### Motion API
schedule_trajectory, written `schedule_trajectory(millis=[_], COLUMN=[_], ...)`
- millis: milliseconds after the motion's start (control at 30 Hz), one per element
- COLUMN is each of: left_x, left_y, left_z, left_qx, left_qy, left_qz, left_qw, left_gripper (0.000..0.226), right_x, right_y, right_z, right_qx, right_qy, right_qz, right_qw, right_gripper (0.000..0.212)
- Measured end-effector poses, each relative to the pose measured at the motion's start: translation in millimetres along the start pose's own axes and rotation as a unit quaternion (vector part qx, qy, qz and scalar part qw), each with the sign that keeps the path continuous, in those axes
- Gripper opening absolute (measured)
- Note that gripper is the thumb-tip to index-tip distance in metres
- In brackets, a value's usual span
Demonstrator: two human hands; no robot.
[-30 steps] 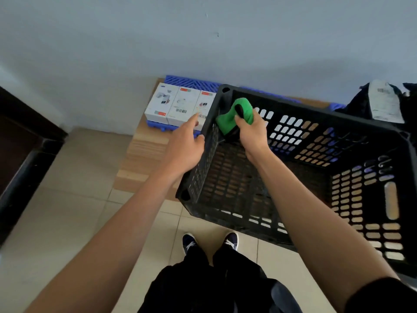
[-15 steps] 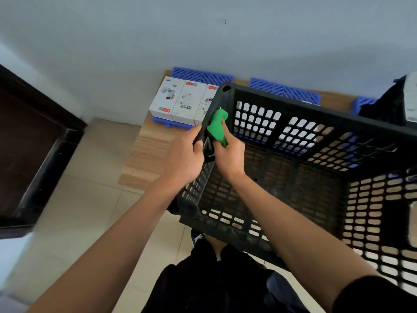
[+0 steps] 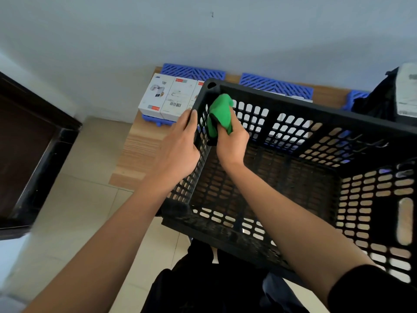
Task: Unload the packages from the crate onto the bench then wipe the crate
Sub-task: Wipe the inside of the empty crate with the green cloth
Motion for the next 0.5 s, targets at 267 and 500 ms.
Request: schedule_trajectory(millis=[267,500], left_x=[2,5], left_y=[0,1], left_z=[-2,-3], left_qx=[0.005,0.015], left_qy=[0.035,0.039], left_qz=[0.018,0.023], left_qw=[0.999,0.999], left_gripper=[0.08,0.083], right_x=[-7,-67], right_y=[5,17], right_z=[-39,-46], right_qx=[0.064,0.135], right_qy=[0.074,0.15], right_qz=[0.089,0.02], right_qw=[0.991,0.979], right_gripper=[0.059,0.04])
Point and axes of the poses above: each hand's wrist, its own y-axis away from the middle knuckle, its own z-axis out of the back of the hand, x = y × z, the point moved 4 cm from there along -y, towards the middle knuckle, and after that the axes turned 10 degrees about z, right-handed, at the moved point
